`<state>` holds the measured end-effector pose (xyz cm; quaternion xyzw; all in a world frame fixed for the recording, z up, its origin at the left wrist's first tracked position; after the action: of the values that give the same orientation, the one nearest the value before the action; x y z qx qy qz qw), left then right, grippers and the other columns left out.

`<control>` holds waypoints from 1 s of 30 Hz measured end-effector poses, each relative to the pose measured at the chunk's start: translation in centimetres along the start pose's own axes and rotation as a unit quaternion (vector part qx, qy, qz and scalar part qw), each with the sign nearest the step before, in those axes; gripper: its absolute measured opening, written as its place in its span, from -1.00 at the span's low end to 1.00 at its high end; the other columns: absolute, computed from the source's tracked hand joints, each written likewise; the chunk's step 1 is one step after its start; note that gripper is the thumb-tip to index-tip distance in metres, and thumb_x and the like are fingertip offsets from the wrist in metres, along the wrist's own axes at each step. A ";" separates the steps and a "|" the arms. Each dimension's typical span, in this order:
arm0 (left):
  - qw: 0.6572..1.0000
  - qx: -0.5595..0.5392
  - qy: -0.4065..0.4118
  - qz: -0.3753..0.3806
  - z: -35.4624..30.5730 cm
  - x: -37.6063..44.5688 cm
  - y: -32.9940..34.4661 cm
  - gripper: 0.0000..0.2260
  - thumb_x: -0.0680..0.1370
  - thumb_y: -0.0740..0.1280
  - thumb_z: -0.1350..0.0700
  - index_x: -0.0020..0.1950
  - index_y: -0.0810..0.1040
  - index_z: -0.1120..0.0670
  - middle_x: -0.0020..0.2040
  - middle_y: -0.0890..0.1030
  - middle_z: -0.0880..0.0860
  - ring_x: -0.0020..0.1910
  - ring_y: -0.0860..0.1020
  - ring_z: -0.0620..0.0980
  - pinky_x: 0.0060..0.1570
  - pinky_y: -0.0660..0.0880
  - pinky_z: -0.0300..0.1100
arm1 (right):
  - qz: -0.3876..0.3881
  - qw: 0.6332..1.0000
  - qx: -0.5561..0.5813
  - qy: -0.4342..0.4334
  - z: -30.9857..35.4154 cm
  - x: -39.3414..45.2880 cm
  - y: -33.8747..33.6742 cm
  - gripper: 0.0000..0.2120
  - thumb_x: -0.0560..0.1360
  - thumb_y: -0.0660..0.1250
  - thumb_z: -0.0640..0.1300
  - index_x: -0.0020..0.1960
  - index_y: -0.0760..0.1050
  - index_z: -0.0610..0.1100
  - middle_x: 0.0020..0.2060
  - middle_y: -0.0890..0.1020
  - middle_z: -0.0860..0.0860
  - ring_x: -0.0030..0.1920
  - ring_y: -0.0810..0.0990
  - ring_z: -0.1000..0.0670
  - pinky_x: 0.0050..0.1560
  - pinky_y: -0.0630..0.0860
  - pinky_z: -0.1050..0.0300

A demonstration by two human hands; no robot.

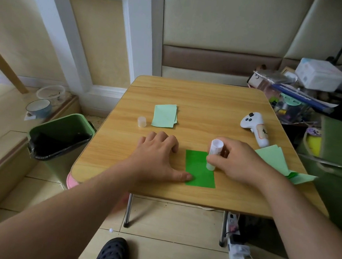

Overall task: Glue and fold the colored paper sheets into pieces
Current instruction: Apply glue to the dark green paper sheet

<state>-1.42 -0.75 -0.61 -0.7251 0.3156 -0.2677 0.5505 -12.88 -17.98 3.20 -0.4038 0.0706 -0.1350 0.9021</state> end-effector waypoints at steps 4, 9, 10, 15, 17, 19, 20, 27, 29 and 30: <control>1.000 -0.002 -0.001 -0.003 0.0 0.1 0.0 -0.26 0.14 0.20 -0.68 0.08 0.31 -0.19 0.12 0.34 -0.13 0.16 0.29 -0.03 0.23 0.26 -0.02 | 0.039 0.999 0.008 0.002 -0.2 -0.6 0.3 -0.91 0.48 0.46 -0.05 -0.17 0.57 0.01 -0.28 0.62 0.09 -0.25 0.49 0.10 -0.14 0.47 0.07; 1.000 -0.003 0.003 0.007 -0.1 0.1 -0.1 -0.28 0.15 0.26 -0.66 0.08 0.28 -0.22 0.12 0.33 -0.14 0.15 0.28 -0.04 0.22 0.24 -0.04 | 0.025 0.998 0.061 0.020 -0.5 -0.6 -0.1 -0.89 0.51 0.46 -0.03 -0.17 0.61 -0.01 -0.26 0.66 0.08 -0.24 0.58 0.12 -0.09 0.53 0.02; 1.000 -0.004 0.004 0.007 -0.1 0.0 -0.1 -0.28 0.15 0.26 -0.66 0.07 0.28 -0.22 0.12 0.33 -0.14 0.15 0.27 -0.05 0.22 0.24 -0.04 | -0.009 0.997 0.074 0.020 -0.5 -0.5 -0.6 -0.88 0.52 0.45 -0.01 -0.15 0.61 -0.02 -0.23 0.67 0.05 -0.21 0.60 0.09 -0.06 0.56 -0.03; 1.000 -0.006 0.003 0.005 -0.2 0.0 -0.1 -0.27 0.13 0.23 -0.67 0.07 0.27 -0.22 0.13 0.34 -0.13 0.16 0.28 -0.04 0.23 0.26 -0.03 | -0.114 0.992 0.060 0.006 0.4 -0.4 -1.7 -0.81 0.57 0.40 0.09 -0.06 0.56 -0.02 -0.14 0.67 -0.01 -0.10 0.62 -0.04 -0.05 0.56 -0.03; 1.000 -0.006 0.002 0.006 -0.1 0.0 -0.1 -0.27 0.13 0.23 -0.67 0.08 0.28 -0.22 0.13 0.34 -0.13 0.16 0.28 -0.04 0.22 0.26 -0.03 | -0.110 0.993 0.041 0.003 0.7 -0.2 -1.1 -0.80 0.56 0.41 0.11 -0.06 0.56 -0.01 -0.16 0.66 0.02 -0.11 0.61 -0.02 -0.09 0.55 0.01; 1.000 -0.006 0.003 0.005 -0.2 0.0 -0.1 -0.27 0.13 0.24 -0.67 0.07 0.28 -0.21 0.12 0.34 -0.13 0.14 0.28 -0.04 0.21 0.26 -0.03 | -0.093 0.995 0.022 0.004 1.0 0.0 -0.4 -0.81 0.55 0.40 0.13 -0.07 0.55 0.02 -0.18 0.65 0.07 -0.13 0.60 0.01 -0.10 0.55 0.00; 1.000 -0.007 0.003 0.004 -0.1 0.0 -0.1 -0.27 0.13 0.24 -0.66 0.07 0.28 -0.22 0.12 0.34 -0.13 0.14 0.27 -0.04 0.20 0.26 -0.04 | -0.084 0.996 0.012 0.006 1.2 0.0 -0.1 -0.81 0.55 0.40 0.14 -0.08 0.55 0.03 -0.19 0.64 0.09 -0.14 0.60 0.02 -0.10 0.55 0.00; 1.000 -0.008 -0.002 0.002 -0.1 0.0 -0.1 -0.26 0.11 0.21 -0.66 0.06 0.29 -0.20 0.10 0.35 -0.13 0.12 0.27 -0.05 0.20 0.27 -0.04 | -0.077 0.997 -0.003 -0.013 3.6 0.6 2.2 -0.76 0.54 0.40 0.13 -0.09 0.50 -0.03 -0.24 0.61 0.07 -0.18 0.57 0.00 -0.16 0.49 0.03; 1.000 -0.006 -0.001 0.000 -0.1 0.0 -0.1 -0.25 0.10 0.21 -0.67 0.07 0.30 -0.19 0.10 0.36 -0.13 0.13 0.28 -0.04 0.21 0.28 -0.03 | -0.063 0.998 -0.018 -0.015 4.1 0.7 2.7 -0.76 0.55 0.39 0.15 -0.07 0.50 -0.01 -0.23 0.61 0.08 -0.17 0.57 0.02 -0.14 0.50 0.03; 1.000 -0.007 -0.001 -0.001 -0.1 0.0 -0.1 -0.25 0.10 0.20 -0.67 0.07 0.31 -0.19 0.09 0.36 -0.13 0.13 0.28 -0.04 0.20 0.28 -0.03 | -0.058 0.998 -0.030 -0.014 4.2 0.8 2.9 -0.77 0.55 0.38 0.15 -0.08 0.49 0.00 -0.24 0.61 0.09 -0.18 0.56 0.02 -0.16 0.50 0.03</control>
<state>-1.46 -0.77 -0.55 -0.7293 0.3159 -0.2653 0.5458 -10.63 -13.43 3.80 -0.4355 0.0385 -0.1793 0.8813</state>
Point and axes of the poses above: each hand's wrist, its own x-axis towards the middle knuckle, its own y-axis out of the palm, z = x × y, the point moved 8 cm from there along x, towards the middle knuckle
